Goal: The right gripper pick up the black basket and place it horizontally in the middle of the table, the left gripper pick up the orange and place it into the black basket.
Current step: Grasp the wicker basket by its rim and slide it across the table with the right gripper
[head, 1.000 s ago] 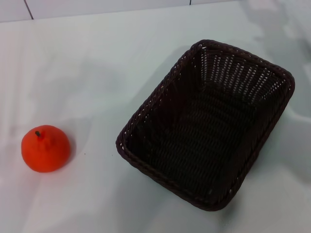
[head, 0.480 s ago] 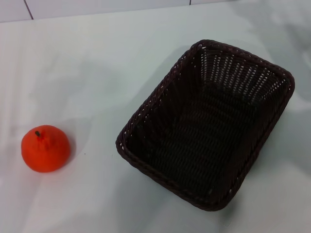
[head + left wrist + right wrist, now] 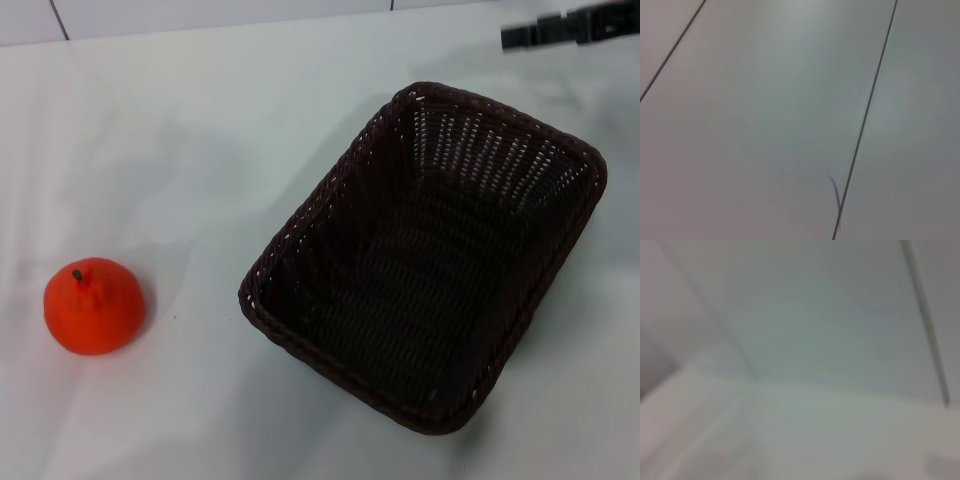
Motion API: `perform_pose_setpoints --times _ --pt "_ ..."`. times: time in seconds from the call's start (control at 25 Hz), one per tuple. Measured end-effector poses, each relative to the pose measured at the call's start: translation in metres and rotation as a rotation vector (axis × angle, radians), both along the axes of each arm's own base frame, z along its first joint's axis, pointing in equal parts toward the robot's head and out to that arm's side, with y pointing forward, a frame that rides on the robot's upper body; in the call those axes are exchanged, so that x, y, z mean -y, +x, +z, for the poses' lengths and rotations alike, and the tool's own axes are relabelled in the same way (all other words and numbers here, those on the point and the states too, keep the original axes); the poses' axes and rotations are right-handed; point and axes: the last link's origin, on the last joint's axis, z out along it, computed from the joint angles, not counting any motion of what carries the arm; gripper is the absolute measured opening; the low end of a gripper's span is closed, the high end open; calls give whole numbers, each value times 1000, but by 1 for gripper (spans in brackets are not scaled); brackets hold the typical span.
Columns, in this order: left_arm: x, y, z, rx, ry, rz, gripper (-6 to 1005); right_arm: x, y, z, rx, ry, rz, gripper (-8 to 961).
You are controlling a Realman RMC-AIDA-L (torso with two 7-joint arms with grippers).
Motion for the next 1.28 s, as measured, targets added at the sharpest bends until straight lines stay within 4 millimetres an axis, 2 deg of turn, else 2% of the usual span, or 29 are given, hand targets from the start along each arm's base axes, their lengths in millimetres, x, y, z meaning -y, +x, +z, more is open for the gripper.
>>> perform_pose_setpoints --times 0.12,0.28,0.6,0.8,1.04,1.24,1.28 --pt "-1 0 0 0 -1 -1 607 2 -18 5 122 -117 23 897" --pt "-1 0 0 1 -2 0 607 0 -29 1 272 -215 15 896" --pt "2 0 -2 3 -7 5 608 -6 -33 -22 423 -271 -6 895" --pt "2 0 -4 8 -12 7 608 -8 -25 -47 518 -275 -16 894" --pt "1 1 -5 13 -15 4 608 -9 -21 -63 558 -275 4 720" --pt "1 1 -6 16 -18 5 608 -6 -20 -61 556 -295 3 475" --pt "1 0 -7 18 -19 7 608 -6 -19 -60 555 -298 0 403"
